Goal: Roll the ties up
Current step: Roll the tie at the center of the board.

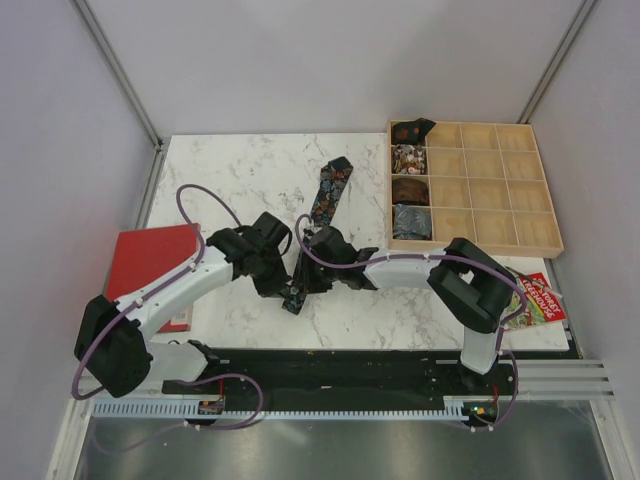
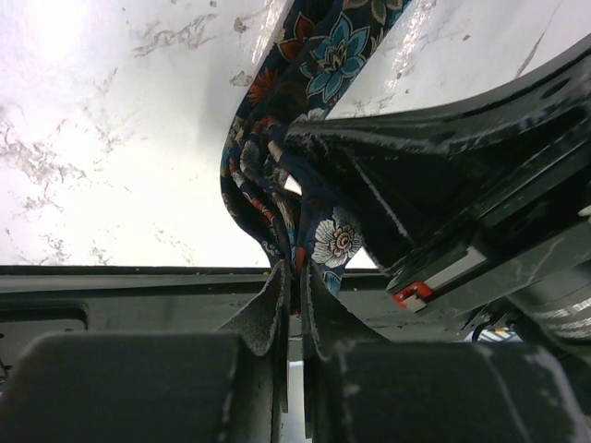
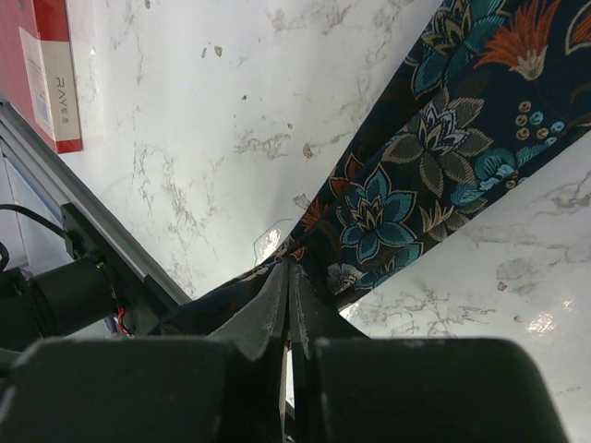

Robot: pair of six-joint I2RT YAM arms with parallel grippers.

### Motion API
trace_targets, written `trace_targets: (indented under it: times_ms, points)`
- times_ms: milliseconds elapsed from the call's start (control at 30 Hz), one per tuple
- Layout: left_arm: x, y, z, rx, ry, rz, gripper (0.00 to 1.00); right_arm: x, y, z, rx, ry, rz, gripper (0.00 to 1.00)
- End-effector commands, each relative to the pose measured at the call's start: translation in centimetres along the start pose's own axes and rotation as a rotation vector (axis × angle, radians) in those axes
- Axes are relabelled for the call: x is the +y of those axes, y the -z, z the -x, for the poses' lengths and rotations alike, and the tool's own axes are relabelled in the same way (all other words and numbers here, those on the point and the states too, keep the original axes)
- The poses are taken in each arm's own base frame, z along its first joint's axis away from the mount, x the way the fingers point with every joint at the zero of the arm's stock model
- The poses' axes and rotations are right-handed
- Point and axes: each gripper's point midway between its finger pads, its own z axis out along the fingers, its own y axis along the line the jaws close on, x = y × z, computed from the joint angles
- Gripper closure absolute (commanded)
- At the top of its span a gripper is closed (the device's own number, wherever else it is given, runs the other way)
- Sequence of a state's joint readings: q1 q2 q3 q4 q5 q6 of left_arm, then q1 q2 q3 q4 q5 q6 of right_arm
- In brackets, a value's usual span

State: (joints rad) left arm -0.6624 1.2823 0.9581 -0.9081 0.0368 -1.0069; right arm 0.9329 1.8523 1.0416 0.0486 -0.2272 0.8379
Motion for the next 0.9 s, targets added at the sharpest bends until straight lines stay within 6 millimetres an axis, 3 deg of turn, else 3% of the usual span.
trace_targets:
  times_ms: [0, 333, 567, 867]
  points:
    - [-2.4, 0.2, 1.8, -0.029, -0.037, -0.048, 0.98, 0.7, -0.2, -0.4, -0.003, -0.005, 0.034, 0.94]
    - [-3.3, -2.2, 4.3, -0.009, -0.039, -0.02, 0.98, 0.6, -1.1, 0.2, 0.0, 0.017, 0.021, 0.94]
    - [-3.0, -3.5, 5.5, 0.002, -0.027, -0.013, 0.98, -1.3, -1.1, 1.6, -0.007, 0.014, -0.035, 0.94]
    - [-2.8, -5.0, 6.1, 0.045, -0.007, -0.03, 0.98, -3.3, 0.2, 3.2, -0.012, 0.014, -0.085, 0.82]
